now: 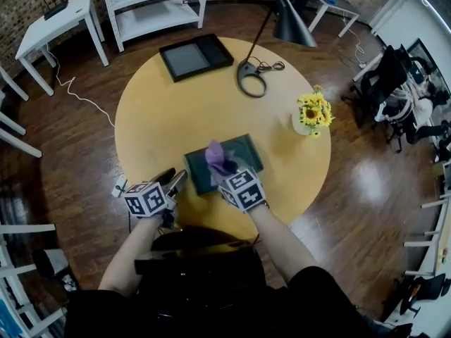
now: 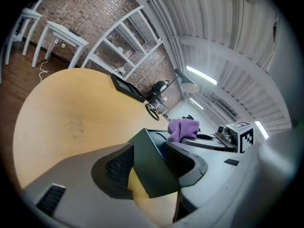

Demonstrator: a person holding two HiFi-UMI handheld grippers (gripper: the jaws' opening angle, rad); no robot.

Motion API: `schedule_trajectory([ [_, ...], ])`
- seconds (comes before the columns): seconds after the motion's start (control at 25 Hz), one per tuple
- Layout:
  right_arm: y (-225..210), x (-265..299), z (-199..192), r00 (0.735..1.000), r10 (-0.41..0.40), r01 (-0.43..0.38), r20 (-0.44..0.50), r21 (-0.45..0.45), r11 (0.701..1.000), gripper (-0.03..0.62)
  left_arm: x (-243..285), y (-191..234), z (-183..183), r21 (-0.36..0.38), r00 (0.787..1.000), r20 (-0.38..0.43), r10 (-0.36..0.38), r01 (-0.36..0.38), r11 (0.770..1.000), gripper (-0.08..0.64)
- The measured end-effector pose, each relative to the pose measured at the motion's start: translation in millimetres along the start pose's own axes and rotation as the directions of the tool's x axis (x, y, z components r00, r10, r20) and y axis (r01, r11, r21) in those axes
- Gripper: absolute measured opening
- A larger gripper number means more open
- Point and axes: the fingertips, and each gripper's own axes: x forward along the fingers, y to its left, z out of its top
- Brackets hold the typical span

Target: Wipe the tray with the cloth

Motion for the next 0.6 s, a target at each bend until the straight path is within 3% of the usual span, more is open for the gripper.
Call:
schedule_trajectory([
  [0.16, 60.5, 21.0, 9.7, 0.989, 0.147, -0.147, 0.015, 0.029, 0.989, 0.11, -20.3, 9.4, 11.6, -0.053, 0.998, 0.056, 0.033, -0.03, 0.998, 0.192],
  [0.32, 68.3, 24.6, -5.2, 0.986, 0.164, -0.165, 0.035, 0.023, 0.986, 0.11, -34.4, 18.1, 8.1, -0.078, 0.996, 0.068, 0.054, -0.049, 0.996, 0.192],
  [0.4, 52.0, 14.8, -13.9, 0.99, 0.139, -0.14, 0.038, 0.022, 0.99, 0.11, -35.8, 17.2, 4.2, -0.078, 0.996, 0.064, 0.056, -0.051, 0.996, 0.192],
  [0.6, -0.7, -18.0, -45.0, 0.999, -0.033, 0.035, 0.034, -0.078, 0.996, 0.11, -33.9, 12.6, -3.9, -0.058, 0.998, 0.037, 0.044, -0.042, 0.997, 0.192],
])
